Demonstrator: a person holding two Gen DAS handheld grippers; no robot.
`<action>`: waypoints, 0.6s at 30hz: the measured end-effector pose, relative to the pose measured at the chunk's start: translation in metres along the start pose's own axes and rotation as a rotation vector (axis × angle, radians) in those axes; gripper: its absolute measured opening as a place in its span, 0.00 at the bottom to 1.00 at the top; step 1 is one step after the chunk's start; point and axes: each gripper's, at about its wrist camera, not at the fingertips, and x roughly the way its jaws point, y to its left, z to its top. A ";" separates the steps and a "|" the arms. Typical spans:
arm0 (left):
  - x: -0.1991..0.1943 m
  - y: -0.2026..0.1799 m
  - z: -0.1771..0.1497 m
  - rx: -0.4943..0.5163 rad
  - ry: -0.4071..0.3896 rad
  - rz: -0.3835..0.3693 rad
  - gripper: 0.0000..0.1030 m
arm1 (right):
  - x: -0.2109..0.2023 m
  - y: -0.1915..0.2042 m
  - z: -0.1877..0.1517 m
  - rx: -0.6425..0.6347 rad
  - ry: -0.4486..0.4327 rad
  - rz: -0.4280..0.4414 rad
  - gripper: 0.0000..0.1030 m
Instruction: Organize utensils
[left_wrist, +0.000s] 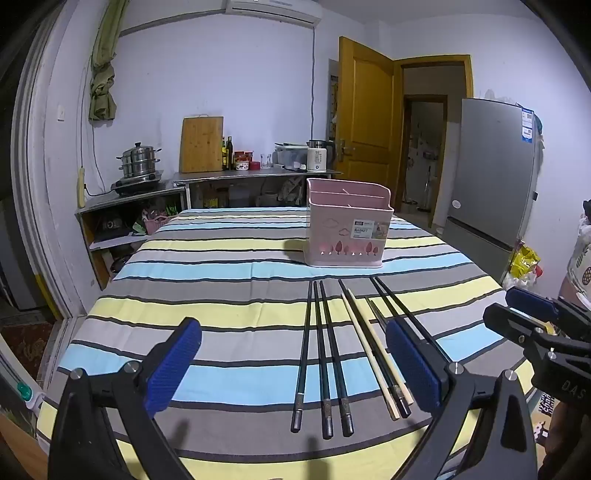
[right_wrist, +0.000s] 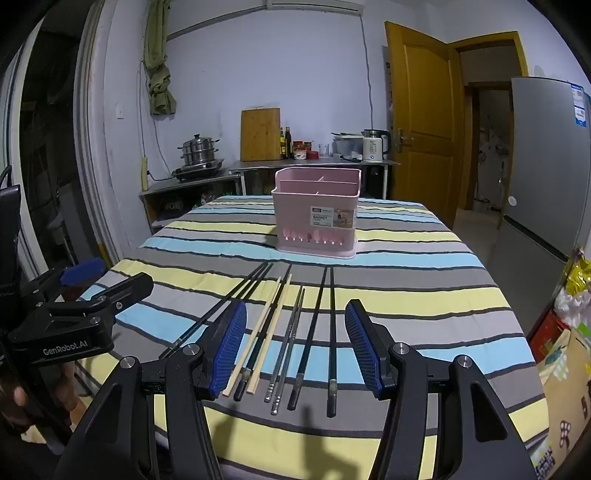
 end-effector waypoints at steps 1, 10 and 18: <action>0.000 0.000 0.000 0.001 0.000 0.000 0.99 | 0.001 -0.002 -0.001 0.002 0.000 0.004 0.55; 0.000 0.000 0.000 -0.001 -0.002 -0.001 0.99 | 0.000 -0.001 -0.001 0.003 0.001 0.003 0.55; 0.000 -0.001 0.000 -0.002 -0.003 -0.003 0.99 | -0.001 0.000 -0.001 0.002 0.000 0.003 0.55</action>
